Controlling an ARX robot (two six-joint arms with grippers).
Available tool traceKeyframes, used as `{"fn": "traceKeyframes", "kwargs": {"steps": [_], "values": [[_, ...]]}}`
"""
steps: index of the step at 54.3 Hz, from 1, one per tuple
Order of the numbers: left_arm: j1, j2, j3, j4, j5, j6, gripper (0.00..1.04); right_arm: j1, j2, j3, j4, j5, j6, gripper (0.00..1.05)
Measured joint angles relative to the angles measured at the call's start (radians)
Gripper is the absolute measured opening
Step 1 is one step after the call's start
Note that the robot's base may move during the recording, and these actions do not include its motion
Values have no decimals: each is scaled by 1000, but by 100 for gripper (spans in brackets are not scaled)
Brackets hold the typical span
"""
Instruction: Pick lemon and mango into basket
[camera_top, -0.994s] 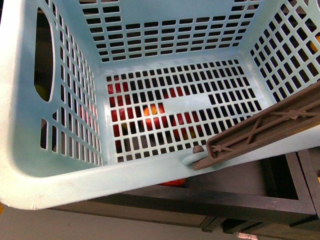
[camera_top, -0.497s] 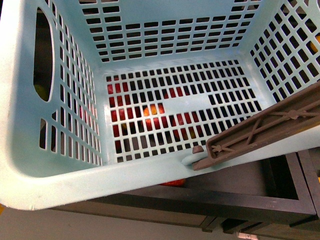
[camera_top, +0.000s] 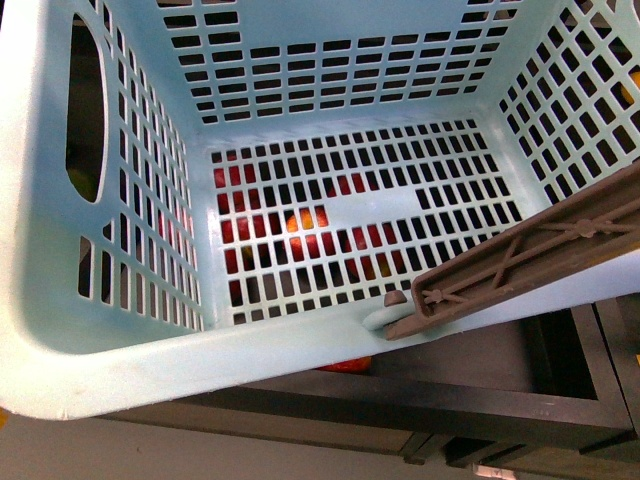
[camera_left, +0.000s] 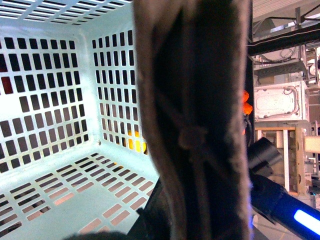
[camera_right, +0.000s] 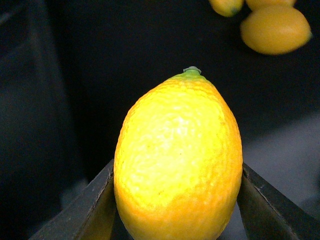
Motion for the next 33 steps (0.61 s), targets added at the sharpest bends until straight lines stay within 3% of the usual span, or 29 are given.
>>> {"fn": "traceKeyframes", "kwargs": {"steps": [10, 21, 28, 33], "values": [[0, 0, 0, 0, -1, 0, 5, 60, -424, -160, -57, -164, -37, 57], [0, 0, 0, 0, 0, 0, 5, 181, -706, -233, -117, -180, -20, 57], [0, 0, 0, 0, -1, 0, 5, 370, -873, -264, -161, -113, 4, 57], [0, 0, 0, 0, 0, 0, 5, 552, -888, -266, -159, -32, 19, 57]]}}
